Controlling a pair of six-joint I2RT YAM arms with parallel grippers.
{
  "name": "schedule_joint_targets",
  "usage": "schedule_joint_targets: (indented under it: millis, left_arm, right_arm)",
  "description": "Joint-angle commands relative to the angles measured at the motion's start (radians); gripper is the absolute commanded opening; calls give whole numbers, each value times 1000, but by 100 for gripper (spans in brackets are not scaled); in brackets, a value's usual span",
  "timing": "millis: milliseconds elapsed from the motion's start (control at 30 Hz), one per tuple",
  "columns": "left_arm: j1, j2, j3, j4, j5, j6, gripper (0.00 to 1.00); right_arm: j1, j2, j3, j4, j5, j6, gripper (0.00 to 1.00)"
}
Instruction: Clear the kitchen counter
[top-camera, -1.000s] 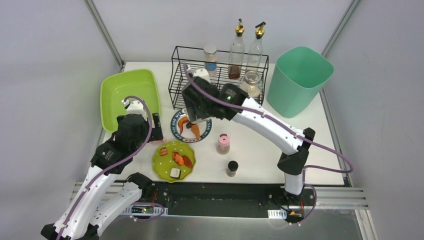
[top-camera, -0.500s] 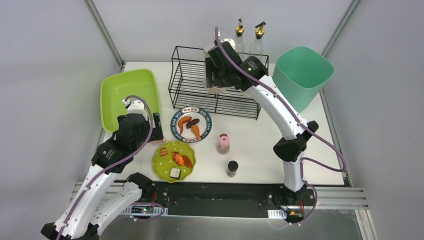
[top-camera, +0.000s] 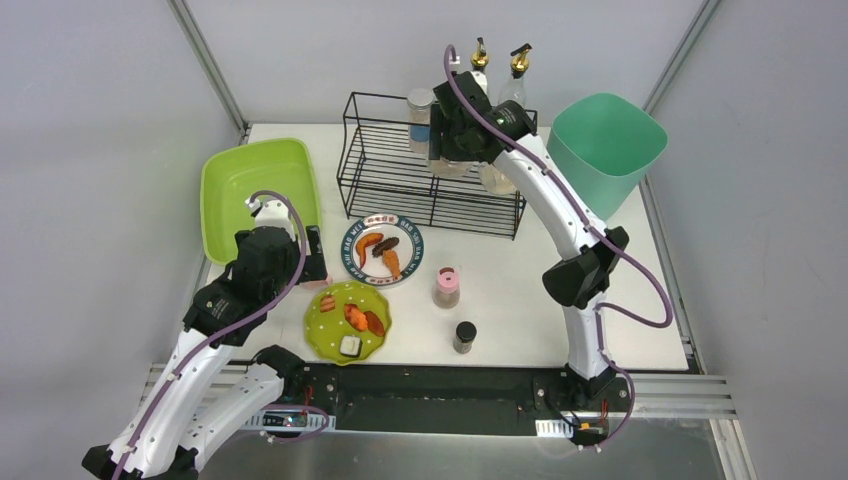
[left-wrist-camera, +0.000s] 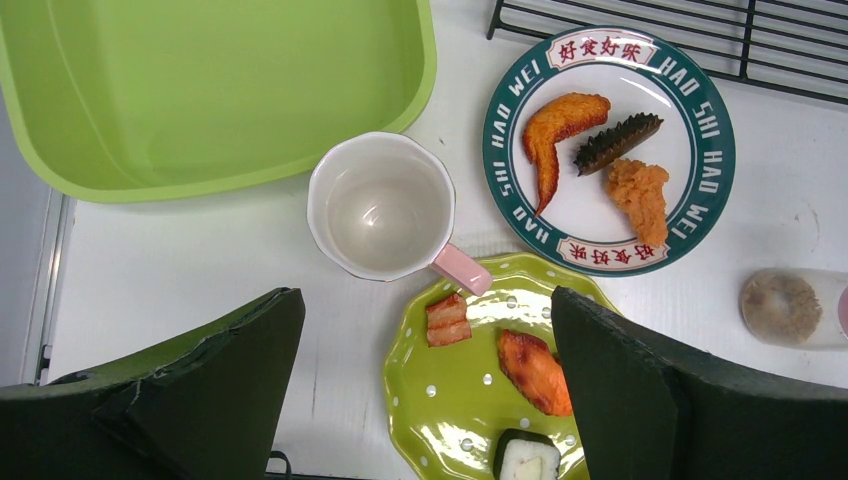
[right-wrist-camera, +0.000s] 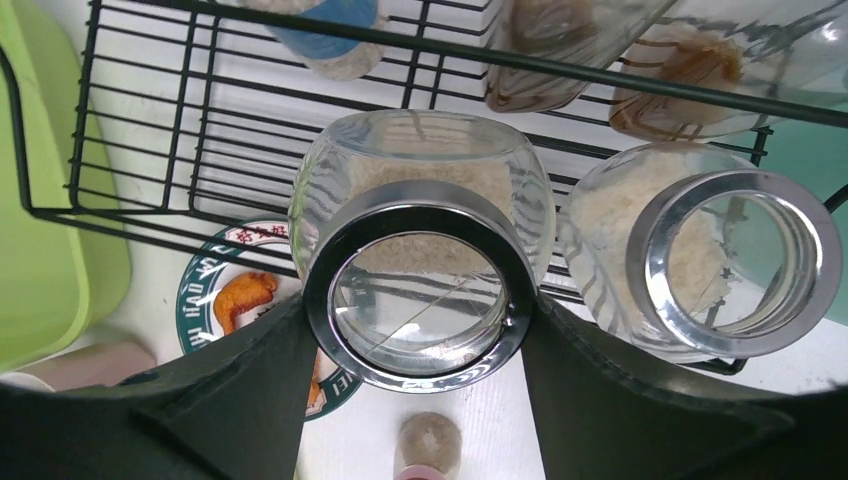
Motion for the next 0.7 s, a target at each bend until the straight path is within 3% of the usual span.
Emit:
schedule_joint_targets:
  millis: [0, 667]
  left_arm:
    - [4, 0, -1, 17, 0, -10, 99]
    - [5, 9, -1, 18, 5, -8, 99]
  right_arm:
    - [-27, -3, 21, 54, -33, 27, 20]
    - [-104, 33, 39, -80, -140, 13, 26]
